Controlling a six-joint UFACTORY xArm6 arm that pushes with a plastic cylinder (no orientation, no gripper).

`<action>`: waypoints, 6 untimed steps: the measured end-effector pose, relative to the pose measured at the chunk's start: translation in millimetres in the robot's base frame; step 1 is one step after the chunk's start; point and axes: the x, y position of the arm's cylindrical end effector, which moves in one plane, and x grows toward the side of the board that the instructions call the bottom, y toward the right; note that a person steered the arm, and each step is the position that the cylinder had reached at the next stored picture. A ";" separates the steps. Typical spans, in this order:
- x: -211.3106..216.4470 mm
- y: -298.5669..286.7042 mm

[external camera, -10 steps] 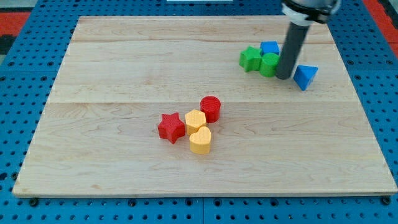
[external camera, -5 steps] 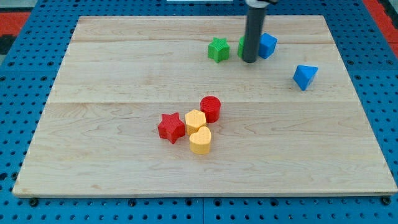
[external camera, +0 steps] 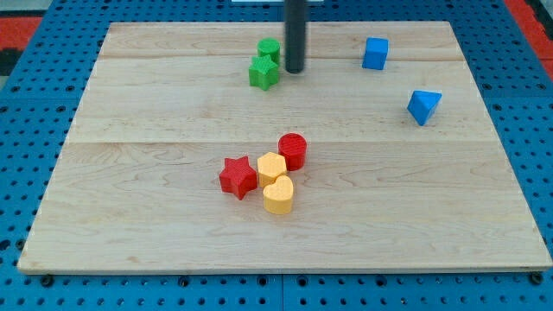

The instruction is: Move the green blocks to the parallel left of the blue cube

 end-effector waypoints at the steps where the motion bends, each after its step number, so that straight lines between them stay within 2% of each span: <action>1: 15.5 -49.3; 2: 5.1 -90.0; 3: -19.3 -88.4; 4: 15.5 -73.8; 5: 48.4 -131.1; 6: 0.5 -122.0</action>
